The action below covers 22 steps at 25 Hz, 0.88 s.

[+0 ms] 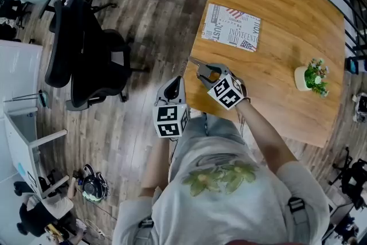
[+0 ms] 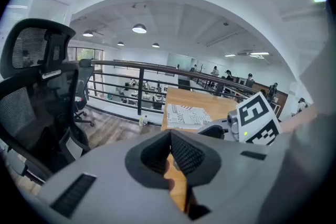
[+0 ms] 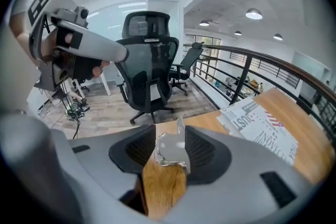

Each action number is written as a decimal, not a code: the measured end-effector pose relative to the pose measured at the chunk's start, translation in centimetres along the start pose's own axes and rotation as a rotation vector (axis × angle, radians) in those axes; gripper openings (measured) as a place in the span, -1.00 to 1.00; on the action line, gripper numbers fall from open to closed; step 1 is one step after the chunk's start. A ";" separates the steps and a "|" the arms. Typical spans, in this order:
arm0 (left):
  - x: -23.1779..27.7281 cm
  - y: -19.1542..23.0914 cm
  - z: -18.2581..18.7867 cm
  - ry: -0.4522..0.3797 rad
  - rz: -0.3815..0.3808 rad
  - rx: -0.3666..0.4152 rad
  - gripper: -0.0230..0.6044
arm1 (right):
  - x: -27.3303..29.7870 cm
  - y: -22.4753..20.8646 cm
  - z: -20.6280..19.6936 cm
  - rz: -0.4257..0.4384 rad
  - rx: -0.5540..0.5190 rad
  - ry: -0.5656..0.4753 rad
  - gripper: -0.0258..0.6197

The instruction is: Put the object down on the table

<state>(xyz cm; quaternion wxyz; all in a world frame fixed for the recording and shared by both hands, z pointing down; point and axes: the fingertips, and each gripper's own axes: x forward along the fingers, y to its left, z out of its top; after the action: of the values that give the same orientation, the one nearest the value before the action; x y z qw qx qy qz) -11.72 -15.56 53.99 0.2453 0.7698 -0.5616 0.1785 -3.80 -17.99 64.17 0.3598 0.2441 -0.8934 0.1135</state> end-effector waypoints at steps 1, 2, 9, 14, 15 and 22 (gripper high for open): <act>-0.1 0.0 0.3 -0.006 -0.001 0.002 -0.88 | -0.5 -0.2 0.5 -0.002 0.017 -0.015 -0.36; -0.1 -0.1 0.7 -0.012 -0.002 0.005 -0.87 | -1.0 -0.3 0.9 -0.003 0.033 -0.031 -0.36; -0.7 0.0 3.1 -0.056 0.000 0.009 -0.87 | -4.8 -1.1 3.2 -0.027 0.101 -0.120 -0.41; -1.4 -0.3 5.1 -0.106 -0.009 0.008 -0.87 | -7.7 -0.9 5.7 -0.038 0.123 -0.211 -0.46; -1.6 -0.5 5.3 -0.114 -0.012 0.007 -0.87 | -8.3 -0.7 6.2 -0.042 0.123 -0.229 -0.47; -2.9 -1.7 6.7 -0.163 -0.039 0.010 -0.87 | -12.8 -0.1 9.3 -0.111 0.145 -0.371 -0.73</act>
<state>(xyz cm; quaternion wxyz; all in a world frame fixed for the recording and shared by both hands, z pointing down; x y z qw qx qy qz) -10.96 -16.73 46.64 0.1986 0.7937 -0.5638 0.1134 -1.20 -17.06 48.58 0.1763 0.3347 -0.9190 0.1109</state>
